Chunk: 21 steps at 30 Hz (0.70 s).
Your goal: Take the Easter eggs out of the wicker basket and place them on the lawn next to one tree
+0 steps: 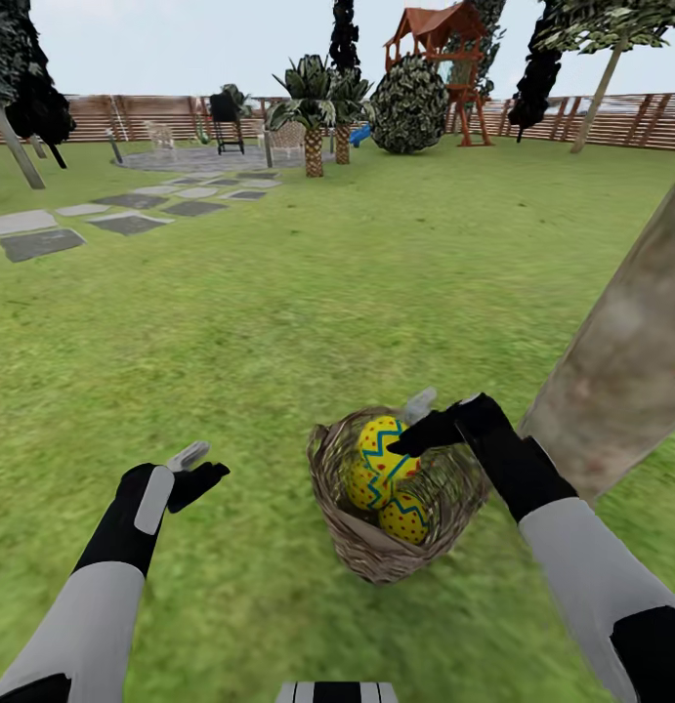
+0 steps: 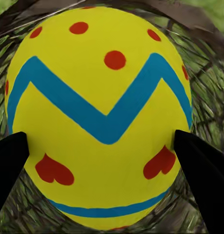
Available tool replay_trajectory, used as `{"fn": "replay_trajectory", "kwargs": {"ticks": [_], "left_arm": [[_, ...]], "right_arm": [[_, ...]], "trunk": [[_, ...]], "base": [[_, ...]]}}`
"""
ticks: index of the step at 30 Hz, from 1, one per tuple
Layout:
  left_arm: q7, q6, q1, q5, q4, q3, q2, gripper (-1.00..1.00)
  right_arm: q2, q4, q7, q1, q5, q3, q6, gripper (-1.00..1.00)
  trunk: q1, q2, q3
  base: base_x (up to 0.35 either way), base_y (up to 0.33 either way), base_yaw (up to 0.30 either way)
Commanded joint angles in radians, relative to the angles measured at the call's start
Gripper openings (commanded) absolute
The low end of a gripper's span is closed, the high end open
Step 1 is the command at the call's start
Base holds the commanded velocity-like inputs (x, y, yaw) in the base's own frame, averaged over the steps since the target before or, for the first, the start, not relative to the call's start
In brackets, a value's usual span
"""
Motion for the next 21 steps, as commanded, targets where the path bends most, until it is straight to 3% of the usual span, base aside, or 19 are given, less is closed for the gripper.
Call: {"fn": "replay_trajectory", "kwargs": {"ticks": [1,2,3,6,7,10,12,18,21], "left_arm": [[0.008,0.004,0.000,0.010,-0.001,0.001,-0.001,1.00],[0.008,0.004,0.000,0.010,-0.001,0.001,-0.001,1.00],[0.008,0.004,0.000,0.010,0.000,0.001,-0.001,1.00],[0.007,0.003,0.000,0.010,0.000,0.001,-0.001,1.00],[0.007,0.003,0.000,0.010,0.000,0.001,-0.001,1.00],[0.007,0.001,0.000,0.011,-0.004,-0.001,-0.001,1.00],[0.006,0.000,0.000,0.011,-0.004,-0.002,-0.003,1.00],[0.006,-0.004,0.000,0.010,-0.001,-0.004,-0.007,1.00],[0.006,-0.004,0.000,0.010,-0.002,-0.003,-0.008,1.00]], "right_arm": [[-0.032,-0.062,0.062,0.010,0.010,-0.019,0.038,-1.00],[-0.077,-0.143,0.142,0.039,0.009,-0.067,0.073,-1.00],[-0.089,-0.195,0.195,0.065,0.009,-0.109,0.099,-1.00],[-0.101,-0.324,0.325,0.154,0.011,-0.244,0.147,-1.00],[-0.102,-0.338,0.353,0.172,0.011,-0.264,0.149,-1.00],[-0.102,-0.350,0.451,0.217,0.011,-0.291,0.152,-1.00],[-0.100,-0.351,0.480,0.233,0.010,-0.293,0.151,-1.00],[-0.095,-0.360,0.494,0.291,-0.020,-0.310,0.143,-1.00],[-0.093,-0.364,0.494,0.314,-0.027,-0.369,0.140,-1.00]], "trunk": [[0.000,0.000,0.003],[-0.001,0.000,0.007],[-0.001,0.000,0.011],[-0.003,0.001,0.022],[-0.003,0.001,0.026],[-0.003,0.001,0.026],[-0.003,0.001,0.026],[-0.003,0.001,0.026],[-0.003,0.001,0.026]], "base": [[0.000,0.000,0.000],[0.000,0.000,0.000],[0.000,0.000,0.000],[0.000,0.000,0.000],[0.000,0.000,0.000],[0.000,0.000,0.000],[0.000,0.000,0.000],[-0.176,0.000,0.000],[-0.337,0.000,0.000]]}}
